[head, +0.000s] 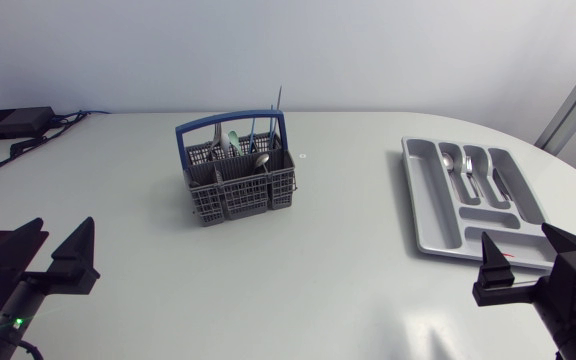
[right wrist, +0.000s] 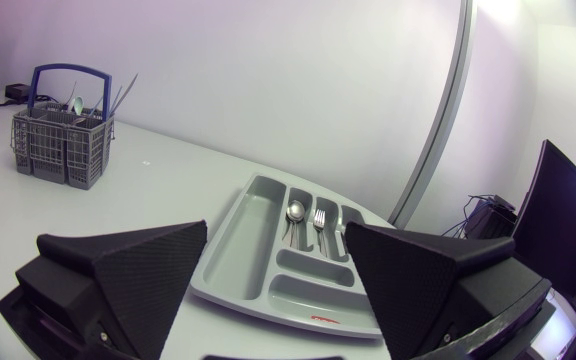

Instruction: Unload the cutlery basket into the drawer organizer.

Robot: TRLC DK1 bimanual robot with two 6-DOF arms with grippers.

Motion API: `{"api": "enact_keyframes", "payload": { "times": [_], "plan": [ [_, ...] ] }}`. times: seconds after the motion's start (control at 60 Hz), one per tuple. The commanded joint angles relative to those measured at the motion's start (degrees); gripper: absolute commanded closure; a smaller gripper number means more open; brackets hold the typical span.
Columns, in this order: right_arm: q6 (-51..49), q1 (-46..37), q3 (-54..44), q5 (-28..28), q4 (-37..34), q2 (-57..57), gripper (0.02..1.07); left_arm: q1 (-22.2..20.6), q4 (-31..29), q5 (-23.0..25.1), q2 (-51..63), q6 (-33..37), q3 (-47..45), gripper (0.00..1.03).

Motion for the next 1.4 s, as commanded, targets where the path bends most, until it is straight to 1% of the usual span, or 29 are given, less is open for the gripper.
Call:
{"api": "enact_keyframes", "payload": {
  "times": [0.0,0.25,0.367,0.5,0.617,0.7,0.85,1.067,1.183,1.267,1.283,1.383],
  "plan": [
    [-0.96,-0.09,-0.83,0.03,-0.19,-0.34,0.07,-0.33,-1.11,0.09,-0.45,-0.77,-2.26,0.04],
    [-0.61,0.17,-0.83,0.03,-0.19,-0.34,0.07,-0.77,-1.11,0.09,-0.45,-0.77,-2.17,0.04],
    [2.38,0.61,-0.83,0.12,-0.1,-0.34,0.07,-1.12,-1.02,0.09,-0.54,-0.77,-2.17,0.04],
    [2.12,0.61,-1.27,2.58,3.5,-0.34,0.07,-1.38,-0.67,0.09,-1.15,-0.94,-2.17,0.04],
    [1.77,0.26,-0.3,2.75,3.59,0.01,0.07,-1.03,-1.19,0.09,-1.06,-0.77,-0.94,0.04],
    [1.68,0.26,1.72,2.75,3.94,2.47,0.07,-1.03,-1.9,0.09,-0.89,-0.77,1.17,0.04],
    [2.56,0.88,6.29,2.67,7.55,12.67,0.07,-0.94,-1.55,0.09,1.49,-0.77,5.3,0.07],
    [4.49,4.92,13.06,2.67,9.57,26.47,0.07,-1.21,0.21,0.09,12.47,-1.12,12.42,0.08],
    [4.58,8.88,16.84,3.72,12.29,36.49,0.07,-1.38,0.21,0.17,23.19,-2.88,18.92,0.08],
    [4.58,11.86,20.09,3.81,13.87,43.78,0.07,-1.65,-1.46,0.09,30.58,-3.93,23.05,0.08],
    [4.58,12.39,20.71,3.81,14.14,45.1,0.07,-2.0,-2.51,-0.09,33.83,-4.55,24.81,0.07],
    [4.23,15.47,24.57,3.46,14.75,51.95,0.07,-2.88,-6.47,-1.06,42.53,-4.63,30.7,0.07]
  ]
}}
